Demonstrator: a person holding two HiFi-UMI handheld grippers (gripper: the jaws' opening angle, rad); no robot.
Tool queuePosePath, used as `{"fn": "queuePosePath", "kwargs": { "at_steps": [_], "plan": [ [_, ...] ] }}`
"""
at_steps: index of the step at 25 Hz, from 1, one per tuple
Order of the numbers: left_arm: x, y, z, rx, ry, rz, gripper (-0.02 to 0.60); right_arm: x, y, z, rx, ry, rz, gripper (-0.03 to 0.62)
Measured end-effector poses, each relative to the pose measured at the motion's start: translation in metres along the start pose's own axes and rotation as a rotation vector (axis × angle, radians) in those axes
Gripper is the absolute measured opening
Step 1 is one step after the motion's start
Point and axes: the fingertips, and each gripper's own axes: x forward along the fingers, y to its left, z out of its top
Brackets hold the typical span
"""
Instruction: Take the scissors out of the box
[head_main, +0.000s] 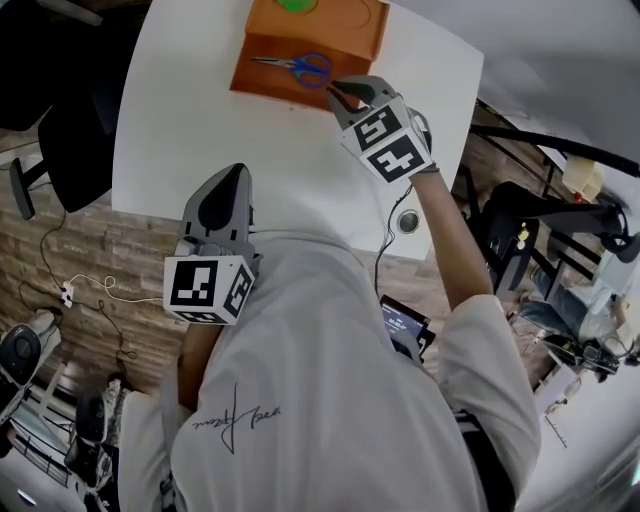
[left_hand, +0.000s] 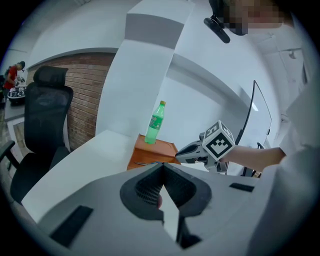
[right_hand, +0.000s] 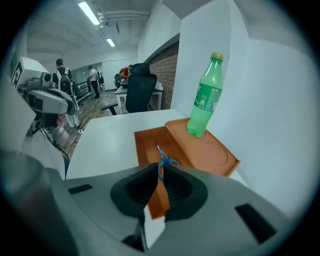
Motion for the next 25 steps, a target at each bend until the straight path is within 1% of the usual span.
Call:
{"fn": "queuePosePath", "kwargs": {
  "at_steps": [3,5,9,14,18,25],
  "plan": [
    [0.000,0.003,-0.002,-0.013,0.010,-0.001,0.008,0.006,-0.002,0.001,-0.020,0.009,0.000,0.036],
    [0.002,0.003,-0.003,-0.012,0.019,-0.007,0.008,0.011,-0.005,0.000,-0.035,0.029,-0.003,0.056],
    [0.002,0.009,-0.005,-0.023,0.029,-0.004,0.008,0.024,-0.011,0.001,-0.055,0.049,-0.013,0.058],
    [0.004,0.019,-0.006,-0.041,0.038,-0.006,0.008,0.042,-0.014,0.001,-0.072,0.089,0.001,0.083],
    [0.003,0.029,-0.007,-0.063,0.043,-0.002,0.008,0.057,-0.014,0.001,-0.083,0.113,0.008,0.088],
    [0.008,0.033,-0.010,-0.082,0.063,-0.004,0.008,0.074,-0.015,-0.009,-0.102,0.173,0.039,0.123]
  ]
}}
